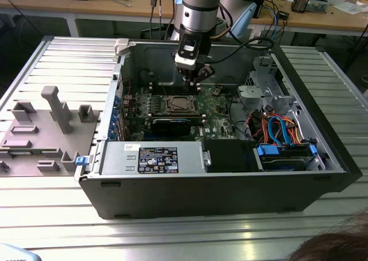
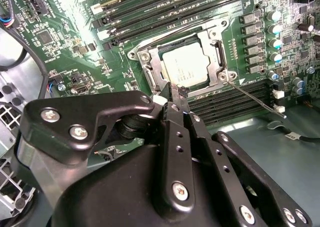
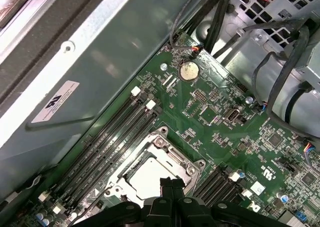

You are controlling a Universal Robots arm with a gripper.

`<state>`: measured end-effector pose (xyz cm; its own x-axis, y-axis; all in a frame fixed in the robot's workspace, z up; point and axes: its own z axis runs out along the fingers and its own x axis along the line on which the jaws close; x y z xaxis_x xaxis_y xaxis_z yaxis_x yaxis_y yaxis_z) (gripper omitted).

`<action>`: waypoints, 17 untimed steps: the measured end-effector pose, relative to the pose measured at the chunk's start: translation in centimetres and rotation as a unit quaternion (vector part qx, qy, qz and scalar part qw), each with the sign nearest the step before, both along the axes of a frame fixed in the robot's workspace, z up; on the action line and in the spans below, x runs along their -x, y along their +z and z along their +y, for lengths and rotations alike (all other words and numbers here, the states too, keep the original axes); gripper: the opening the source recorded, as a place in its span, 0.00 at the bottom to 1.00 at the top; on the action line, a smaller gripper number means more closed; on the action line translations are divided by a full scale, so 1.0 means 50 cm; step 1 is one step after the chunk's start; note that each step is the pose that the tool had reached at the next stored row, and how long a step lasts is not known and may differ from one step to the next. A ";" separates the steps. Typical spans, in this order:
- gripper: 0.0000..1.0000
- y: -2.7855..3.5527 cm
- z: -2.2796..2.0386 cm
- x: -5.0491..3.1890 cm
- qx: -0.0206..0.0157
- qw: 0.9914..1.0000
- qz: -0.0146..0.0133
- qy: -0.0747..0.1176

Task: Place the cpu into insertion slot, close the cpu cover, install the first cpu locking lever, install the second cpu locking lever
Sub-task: 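Install the first cpu locking lever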

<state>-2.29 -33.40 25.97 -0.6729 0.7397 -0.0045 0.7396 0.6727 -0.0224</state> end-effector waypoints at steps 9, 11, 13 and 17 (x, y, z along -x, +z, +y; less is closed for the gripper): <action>0.11 0.000 0.0000 0.000 0.000 1.000 0.000 0.018; 0.11 0.000 0.0000 0.000 0.000 1.000 0.000 0.022; 0.11 0.000 0.0000 0.000 0.000 1.000 0.000 0.025; 0.11 0.000 0.0000 0.000 0.000 1.000 0.000 0.031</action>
